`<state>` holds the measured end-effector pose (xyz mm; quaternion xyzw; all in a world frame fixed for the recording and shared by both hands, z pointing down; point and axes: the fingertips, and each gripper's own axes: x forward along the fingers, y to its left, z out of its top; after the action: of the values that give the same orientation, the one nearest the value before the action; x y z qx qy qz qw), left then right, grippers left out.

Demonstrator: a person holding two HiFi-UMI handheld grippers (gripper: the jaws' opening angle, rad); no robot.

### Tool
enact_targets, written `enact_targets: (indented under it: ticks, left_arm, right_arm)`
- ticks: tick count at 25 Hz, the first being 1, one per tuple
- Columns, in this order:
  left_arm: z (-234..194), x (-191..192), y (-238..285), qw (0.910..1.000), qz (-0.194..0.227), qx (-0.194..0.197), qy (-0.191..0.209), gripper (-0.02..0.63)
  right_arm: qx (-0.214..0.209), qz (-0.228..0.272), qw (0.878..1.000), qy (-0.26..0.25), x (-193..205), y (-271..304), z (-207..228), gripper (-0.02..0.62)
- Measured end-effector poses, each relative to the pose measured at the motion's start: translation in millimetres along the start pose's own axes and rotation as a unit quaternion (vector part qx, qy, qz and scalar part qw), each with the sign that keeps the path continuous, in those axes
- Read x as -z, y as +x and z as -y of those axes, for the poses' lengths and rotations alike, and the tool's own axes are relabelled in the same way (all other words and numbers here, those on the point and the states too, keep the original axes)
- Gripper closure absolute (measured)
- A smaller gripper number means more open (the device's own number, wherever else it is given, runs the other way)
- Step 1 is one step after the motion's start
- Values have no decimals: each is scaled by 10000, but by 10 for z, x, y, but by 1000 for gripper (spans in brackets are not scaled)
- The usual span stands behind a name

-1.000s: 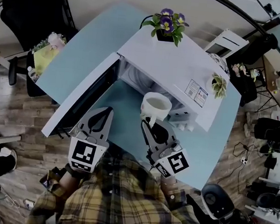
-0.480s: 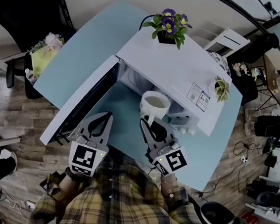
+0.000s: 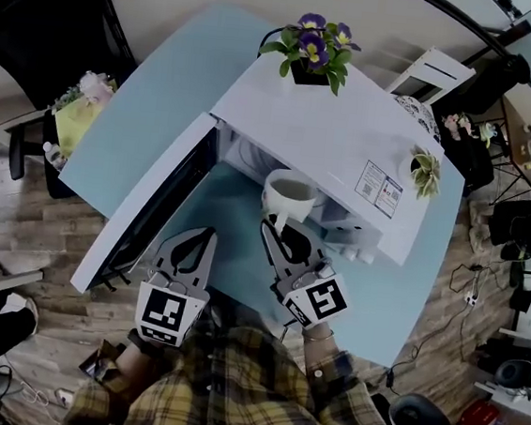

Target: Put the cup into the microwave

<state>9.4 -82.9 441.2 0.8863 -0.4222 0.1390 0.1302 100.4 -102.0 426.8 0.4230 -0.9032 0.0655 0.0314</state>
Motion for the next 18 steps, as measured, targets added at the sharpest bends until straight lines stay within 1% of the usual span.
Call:
enact_targets:
  ticks: [5, 10, 18]
  left_arm:
    - [63, 74, 95, 9999, 7, 66, 91, 614]
    - [163, 159, 163, 9996, -73, 211, 146, 614]
    - [212, 241, 184, 9996, -50, 254, 98, 614]
  right_arm:
    - [144, 79, 9999, -51, 62, 69, 102, 545]
    - [304, 78, 9995, -68, 157, 105, 205, 545]
    - [341, 104, 9991, -220, 192, 206, 269, 545]
